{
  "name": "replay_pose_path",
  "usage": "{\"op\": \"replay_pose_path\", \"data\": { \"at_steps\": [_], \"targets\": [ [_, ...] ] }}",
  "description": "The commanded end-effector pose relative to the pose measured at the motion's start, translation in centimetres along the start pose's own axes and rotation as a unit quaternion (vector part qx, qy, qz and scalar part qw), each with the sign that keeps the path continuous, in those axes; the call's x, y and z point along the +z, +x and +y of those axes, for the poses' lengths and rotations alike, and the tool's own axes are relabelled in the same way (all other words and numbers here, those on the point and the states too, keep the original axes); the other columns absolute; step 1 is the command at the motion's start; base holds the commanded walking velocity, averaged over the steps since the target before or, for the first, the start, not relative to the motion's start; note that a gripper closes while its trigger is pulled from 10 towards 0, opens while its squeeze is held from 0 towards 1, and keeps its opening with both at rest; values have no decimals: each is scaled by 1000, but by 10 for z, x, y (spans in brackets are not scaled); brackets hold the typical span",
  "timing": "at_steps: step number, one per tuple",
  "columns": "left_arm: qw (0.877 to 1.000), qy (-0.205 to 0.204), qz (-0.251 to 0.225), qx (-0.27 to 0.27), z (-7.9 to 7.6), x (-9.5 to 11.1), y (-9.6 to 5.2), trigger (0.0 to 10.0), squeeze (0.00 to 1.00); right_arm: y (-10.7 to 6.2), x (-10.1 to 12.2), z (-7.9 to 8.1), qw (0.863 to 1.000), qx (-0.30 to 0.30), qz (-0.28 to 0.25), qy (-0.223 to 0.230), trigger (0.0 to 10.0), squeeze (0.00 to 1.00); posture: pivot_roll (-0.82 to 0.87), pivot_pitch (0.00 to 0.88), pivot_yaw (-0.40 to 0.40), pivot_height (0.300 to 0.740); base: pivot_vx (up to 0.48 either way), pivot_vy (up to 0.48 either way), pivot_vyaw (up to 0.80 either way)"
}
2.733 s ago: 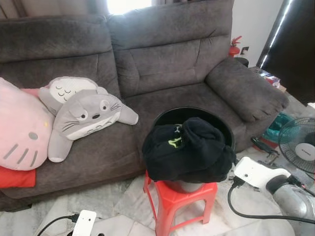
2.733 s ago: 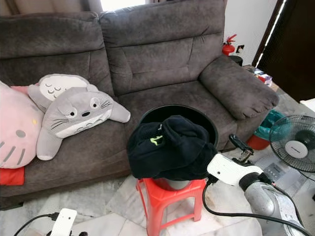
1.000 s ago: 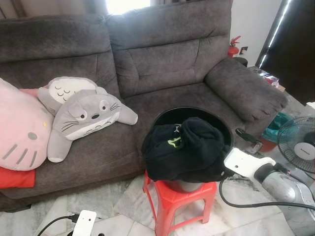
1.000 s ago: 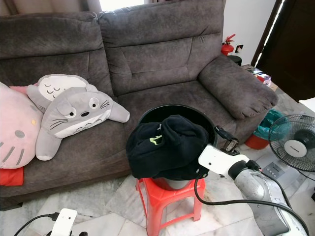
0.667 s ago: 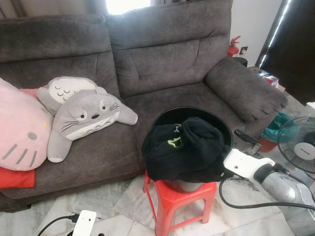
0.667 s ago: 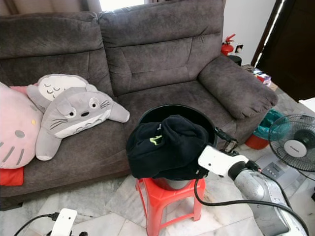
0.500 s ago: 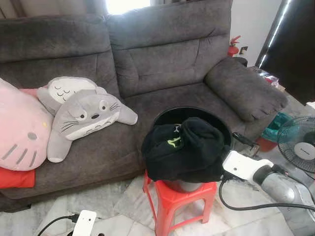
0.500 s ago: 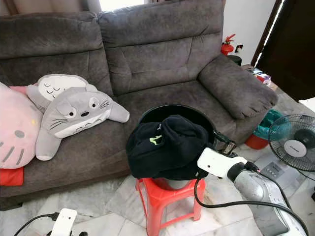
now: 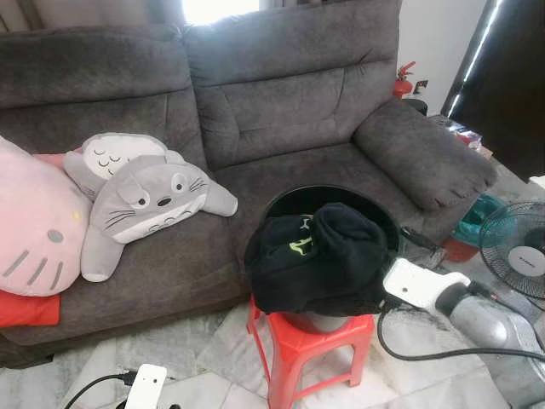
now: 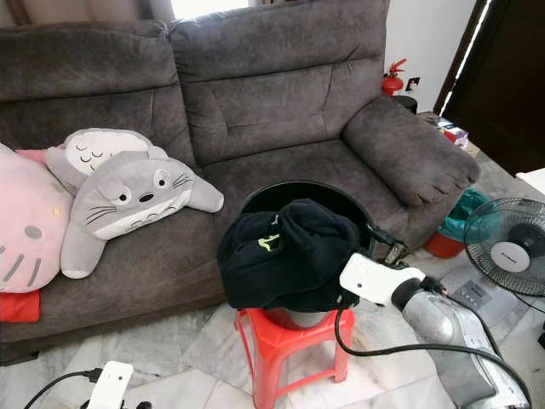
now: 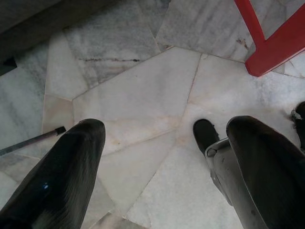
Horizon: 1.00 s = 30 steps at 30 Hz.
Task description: Hang hanger
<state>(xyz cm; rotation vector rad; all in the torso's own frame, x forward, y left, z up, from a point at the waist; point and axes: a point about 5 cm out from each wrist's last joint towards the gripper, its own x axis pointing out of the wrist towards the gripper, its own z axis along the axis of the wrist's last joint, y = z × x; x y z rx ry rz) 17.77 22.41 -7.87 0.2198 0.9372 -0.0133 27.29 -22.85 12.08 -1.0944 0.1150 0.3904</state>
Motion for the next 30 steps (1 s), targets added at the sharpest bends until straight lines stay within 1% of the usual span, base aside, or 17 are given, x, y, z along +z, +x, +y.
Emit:
{"op": "replay_pose_path", "data": {
  "at_steps": [1,9,13,16,24,30],
  "targets": [
    [1000,-1,9,1,-1,-3,0,10000,0,2,2,0,1000,3,-6,-7,10000,0,-174,0,18,740,0,0,0],
    [1000,-3,8,2,-1,-3,0,10000,0,6,7,2,999,16,-27,-6,10000,0,-174,0,18,740,0,0,0],
    [1000,-2,9,2,-1,-3,0,10000,0,4,10,10,997,49,-51,-13,10000,0,-174,0,18,740,0,0,0],
    [1000,-2,9,2,-1,-3,0,10000,0,2,9,13,996,70,-53,-12,10000,0,-174,0,18,740,0,0,0],
    [1000,-2,8,3,-1,-3,0,10000,0,3,6,11,997,63,-48,-24,10000,0,-174,0,18,740,0,0,0],
    [1000,-1,7,6,0,-3,0,10000,0,5,12,5,996,46,-73,-33,10000,0,-169,0,16,740,0,0,0]
  ]
}}
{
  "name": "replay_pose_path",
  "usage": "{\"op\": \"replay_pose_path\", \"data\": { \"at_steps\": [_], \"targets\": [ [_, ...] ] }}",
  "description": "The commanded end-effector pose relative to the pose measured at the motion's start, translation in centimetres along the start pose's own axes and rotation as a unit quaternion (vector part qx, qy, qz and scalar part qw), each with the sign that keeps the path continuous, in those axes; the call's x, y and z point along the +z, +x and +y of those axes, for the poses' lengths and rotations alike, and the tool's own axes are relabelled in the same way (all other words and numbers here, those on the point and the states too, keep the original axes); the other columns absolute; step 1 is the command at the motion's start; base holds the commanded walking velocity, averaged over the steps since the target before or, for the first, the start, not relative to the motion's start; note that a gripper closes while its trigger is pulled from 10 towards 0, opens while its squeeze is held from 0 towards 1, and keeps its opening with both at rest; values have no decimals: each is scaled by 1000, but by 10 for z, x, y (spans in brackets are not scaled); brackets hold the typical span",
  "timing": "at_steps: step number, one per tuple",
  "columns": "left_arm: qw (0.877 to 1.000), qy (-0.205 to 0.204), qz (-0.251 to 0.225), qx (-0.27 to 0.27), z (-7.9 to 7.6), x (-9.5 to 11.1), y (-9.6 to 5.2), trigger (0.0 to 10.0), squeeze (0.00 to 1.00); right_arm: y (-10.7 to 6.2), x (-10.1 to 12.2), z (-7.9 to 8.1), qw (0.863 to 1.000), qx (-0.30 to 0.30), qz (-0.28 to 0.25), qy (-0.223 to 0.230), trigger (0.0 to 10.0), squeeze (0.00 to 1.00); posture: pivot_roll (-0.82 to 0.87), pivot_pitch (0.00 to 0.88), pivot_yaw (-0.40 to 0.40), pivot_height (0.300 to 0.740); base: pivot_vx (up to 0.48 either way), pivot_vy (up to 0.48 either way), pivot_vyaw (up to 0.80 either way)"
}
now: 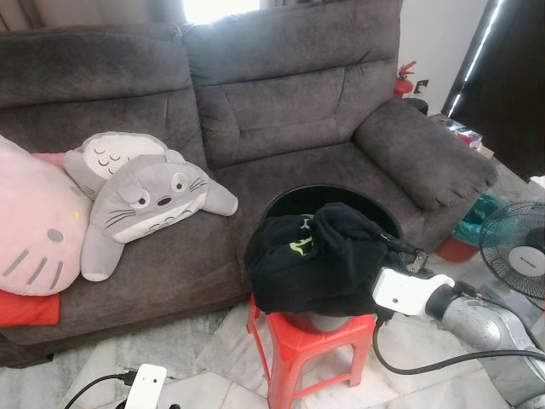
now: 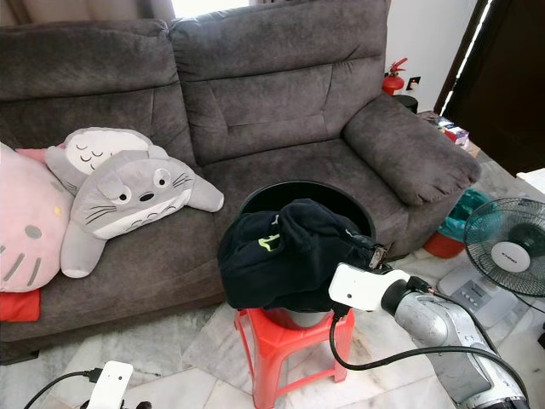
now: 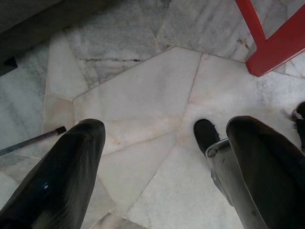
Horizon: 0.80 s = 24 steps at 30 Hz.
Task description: Hang hanger
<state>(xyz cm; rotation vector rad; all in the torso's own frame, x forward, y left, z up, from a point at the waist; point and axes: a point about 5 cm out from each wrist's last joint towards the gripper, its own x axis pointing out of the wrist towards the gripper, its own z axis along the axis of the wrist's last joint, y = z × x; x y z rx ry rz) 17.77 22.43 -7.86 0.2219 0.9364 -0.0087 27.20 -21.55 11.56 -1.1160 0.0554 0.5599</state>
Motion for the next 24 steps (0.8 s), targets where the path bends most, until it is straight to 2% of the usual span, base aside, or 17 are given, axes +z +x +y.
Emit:
{"op": "replay_pose_path", "data": {
  "at_steps": [1,9,14,24],
  "targets": [
    [1000,-1,6,4,0,-3,0,10000,0,1,4,-6,1000,-12,-18,-14,10000,0,-169,0,16,740,0,0,0],
    [1000,-1,6,6,0,-3,0,10000,0,2,6,-4,999,-1,-38,-20,10000,0,-169,0,16,740,0,0,0],
    [1000,1,5,6,0,-3,0,10000,0,-1,-4,5,999,26,-27,-32,10000,0,-165,0,18,740,0,0,0],
    [1000,3,3,9,1,-2,0,10000,0,-1,-11,8,999,14,-24,-46,10000,0,-165,0,20,740,0,0,0]
  ]
}}
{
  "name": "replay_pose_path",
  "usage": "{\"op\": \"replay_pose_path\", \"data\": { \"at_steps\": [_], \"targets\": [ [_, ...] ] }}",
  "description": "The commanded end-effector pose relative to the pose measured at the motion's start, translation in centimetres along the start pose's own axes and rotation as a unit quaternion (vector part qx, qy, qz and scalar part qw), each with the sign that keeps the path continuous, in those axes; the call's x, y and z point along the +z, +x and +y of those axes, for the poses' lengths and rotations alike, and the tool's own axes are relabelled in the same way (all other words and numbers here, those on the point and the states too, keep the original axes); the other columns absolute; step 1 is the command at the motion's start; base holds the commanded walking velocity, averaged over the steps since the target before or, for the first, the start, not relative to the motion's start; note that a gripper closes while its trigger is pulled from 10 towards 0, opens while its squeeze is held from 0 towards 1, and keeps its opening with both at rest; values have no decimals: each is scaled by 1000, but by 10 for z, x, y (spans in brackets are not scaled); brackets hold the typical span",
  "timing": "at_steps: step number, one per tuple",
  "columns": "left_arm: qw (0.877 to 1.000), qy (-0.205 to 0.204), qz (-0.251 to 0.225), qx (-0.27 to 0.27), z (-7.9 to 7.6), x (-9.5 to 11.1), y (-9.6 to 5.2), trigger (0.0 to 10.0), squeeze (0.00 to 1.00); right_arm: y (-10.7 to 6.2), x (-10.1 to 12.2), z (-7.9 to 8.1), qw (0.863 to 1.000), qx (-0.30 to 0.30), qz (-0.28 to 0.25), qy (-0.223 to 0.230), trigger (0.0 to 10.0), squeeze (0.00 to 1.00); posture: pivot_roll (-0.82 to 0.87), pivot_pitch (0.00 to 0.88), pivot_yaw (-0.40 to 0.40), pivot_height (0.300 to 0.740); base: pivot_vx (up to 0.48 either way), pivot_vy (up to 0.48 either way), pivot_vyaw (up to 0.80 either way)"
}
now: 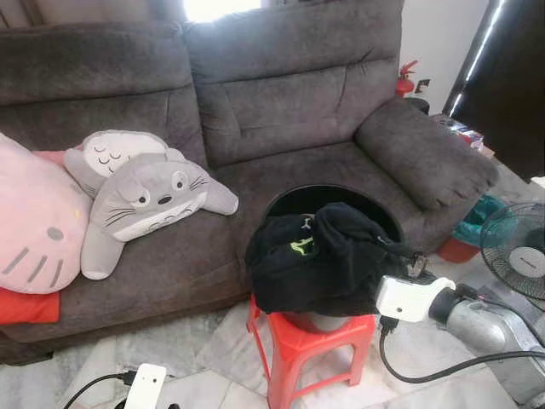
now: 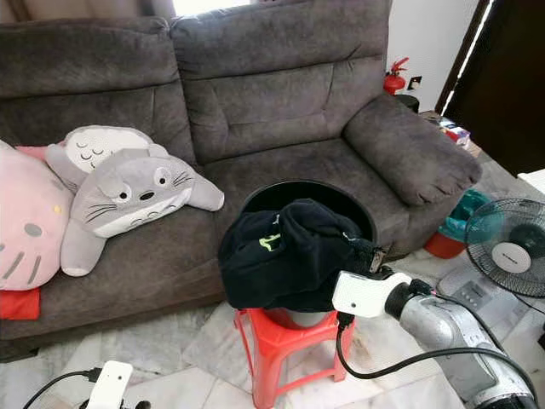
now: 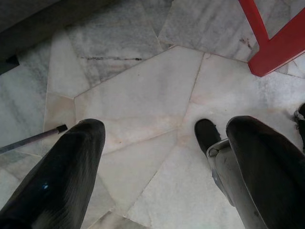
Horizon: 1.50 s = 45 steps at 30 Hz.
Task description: Hang hanger
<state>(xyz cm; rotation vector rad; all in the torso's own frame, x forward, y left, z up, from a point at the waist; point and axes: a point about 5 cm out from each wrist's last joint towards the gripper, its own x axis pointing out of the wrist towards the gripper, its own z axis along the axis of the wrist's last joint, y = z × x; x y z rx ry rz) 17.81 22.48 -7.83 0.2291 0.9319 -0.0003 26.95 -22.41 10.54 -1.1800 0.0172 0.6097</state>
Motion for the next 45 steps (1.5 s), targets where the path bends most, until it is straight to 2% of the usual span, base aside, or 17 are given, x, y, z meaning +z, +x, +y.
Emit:
{"op": "replay_pose_path", "data": {
  "at_steps": [1,9,13,27,32,34,38,45],
  "targets": [
    [1000,2,5,4,0,-3,0,10000,0,2,1,1,1000,1,-6,-8,10000,0,-165,0,20,740,0,0,0],
    [1000,1,2,7,1,-2,-1,10000,0,2,-6,3,999,-13,-3,-37,10000,0,-165,0,20,740,0,0,0],
    [1000,2,0,10,1,-2,-1,10000,0,2,-8,-1,997,-40,-6,-72,10000,0,-165,0,20,740,0,0,0],
    [1000,3,-2,14,1,-2,-1,10000,0,3,-4,-12,992,-86,-20,-94,10000,0,-157,0,20,740,0,0,0],
    [1000,2,-3,15,1,-2,-1,10000,0,4,-5,-11,991,-91,-23,-100,10000,0,-157,0,20,740,0,0,0],
    [1000,3,-3,16,1,-2,-1,10000,0,6,-4,-2,992,-76,-33,-99,10000,0,-157,0,20,740,0,0,0],
    [1000,4,-4,16,1,-1,-1,10000,0,11,-7,2,991,-66,-32,-109,10000,0,-159,0,23,740,0,0,0],
    [1000,3,-7,20,1,-1,-1,10000,0,17,-10,0,989,-71,-35,-122,10000,0,-153,0,20,740,0,0,0]
  ]
}}
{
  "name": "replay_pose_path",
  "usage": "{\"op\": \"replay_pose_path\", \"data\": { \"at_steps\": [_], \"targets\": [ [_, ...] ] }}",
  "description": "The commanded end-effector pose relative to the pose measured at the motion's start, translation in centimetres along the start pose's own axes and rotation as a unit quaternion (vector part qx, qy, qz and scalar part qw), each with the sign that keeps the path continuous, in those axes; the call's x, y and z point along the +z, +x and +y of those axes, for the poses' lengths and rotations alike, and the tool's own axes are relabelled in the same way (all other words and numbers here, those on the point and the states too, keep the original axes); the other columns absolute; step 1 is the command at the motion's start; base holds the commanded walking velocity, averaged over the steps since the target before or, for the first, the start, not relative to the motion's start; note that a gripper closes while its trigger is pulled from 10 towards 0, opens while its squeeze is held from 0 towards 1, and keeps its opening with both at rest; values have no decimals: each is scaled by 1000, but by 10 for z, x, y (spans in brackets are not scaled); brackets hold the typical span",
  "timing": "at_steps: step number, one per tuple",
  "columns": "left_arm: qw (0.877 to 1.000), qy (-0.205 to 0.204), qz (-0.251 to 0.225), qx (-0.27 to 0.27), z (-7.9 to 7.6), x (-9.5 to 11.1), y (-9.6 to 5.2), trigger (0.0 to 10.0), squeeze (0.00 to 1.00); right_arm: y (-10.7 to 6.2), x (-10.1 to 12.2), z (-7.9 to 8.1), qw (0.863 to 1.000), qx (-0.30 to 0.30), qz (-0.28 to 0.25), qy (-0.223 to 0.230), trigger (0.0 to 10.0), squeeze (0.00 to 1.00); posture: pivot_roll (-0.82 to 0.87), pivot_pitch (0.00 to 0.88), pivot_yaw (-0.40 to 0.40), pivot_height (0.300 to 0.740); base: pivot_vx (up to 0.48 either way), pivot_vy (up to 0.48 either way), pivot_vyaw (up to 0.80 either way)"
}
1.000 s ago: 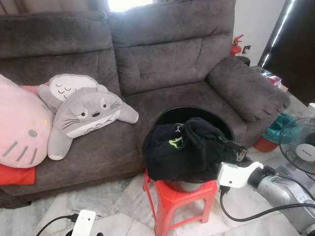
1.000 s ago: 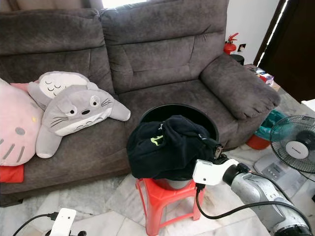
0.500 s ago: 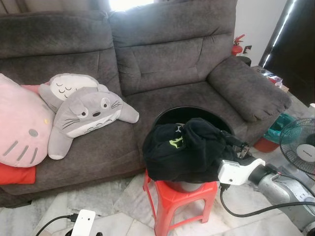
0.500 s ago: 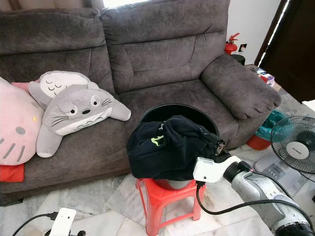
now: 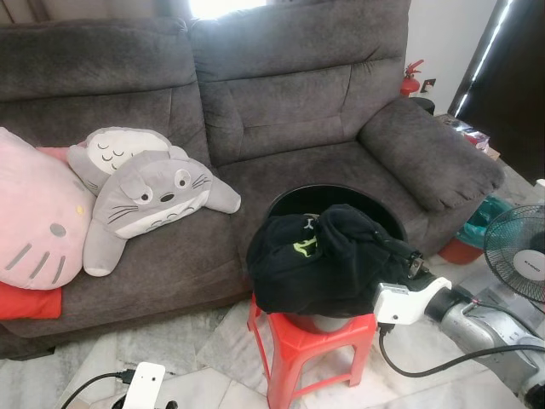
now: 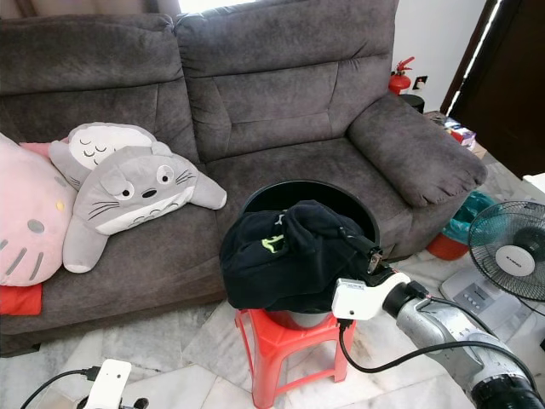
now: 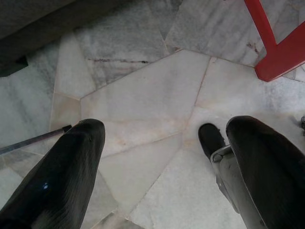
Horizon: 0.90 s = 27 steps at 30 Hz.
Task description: Hang hanger
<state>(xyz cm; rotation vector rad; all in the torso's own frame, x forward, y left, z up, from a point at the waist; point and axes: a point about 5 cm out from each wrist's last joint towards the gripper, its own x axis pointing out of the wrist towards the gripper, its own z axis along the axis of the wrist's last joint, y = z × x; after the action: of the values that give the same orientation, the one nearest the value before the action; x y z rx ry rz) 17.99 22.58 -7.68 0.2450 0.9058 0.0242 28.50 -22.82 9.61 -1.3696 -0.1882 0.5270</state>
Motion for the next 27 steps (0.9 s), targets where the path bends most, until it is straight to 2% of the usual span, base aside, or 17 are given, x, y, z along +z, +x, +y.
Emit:
{"op": "replay_pose_path", "data": {
  "at_steps": [1,19,20,21,22,23,27],
  "targets": [
    [1000,2,4,6,0,-3,-1,10000,0,4,1,0,1000,-2,-10,-12,10000,0,-153,0,20,740,0,0,0],
    [1000,3,0,12,0,-3,-1,10000,0,20,3,-5,997,-21,-45,-53,10000,0,-150,0,23,740,0,0,0],
    [1000,4,-1,12,0,-3,-1,10000,0,20,3,-5,997,-20,-49,-53,6078,0,-154,0,23,740,0,0,0],
    [1000,4,-1,12,0,-3,-1,10000,0,20,3,-5,997,-20,-49,-53,6078,0,-154,0,23,740,0,0,0],
    [1000,4,-1,12,0,-3,-1,10000,0,20,3,-5,997,-19,-52,-51,2510,0,-154,0,23,740,0,0,0],
    [1000,4,-1,12,0,-3,-1,10000,0,20,4,-4,997,-18,-57,-48,0,0,-154,0,23,740,0,0,0],
    [1000,4,-1,13,0,-3,-1,10000,0,19,7,-2,996,-16,-69,-46,0,0,-154,0,23,740,0,0,0]
  ]
}}
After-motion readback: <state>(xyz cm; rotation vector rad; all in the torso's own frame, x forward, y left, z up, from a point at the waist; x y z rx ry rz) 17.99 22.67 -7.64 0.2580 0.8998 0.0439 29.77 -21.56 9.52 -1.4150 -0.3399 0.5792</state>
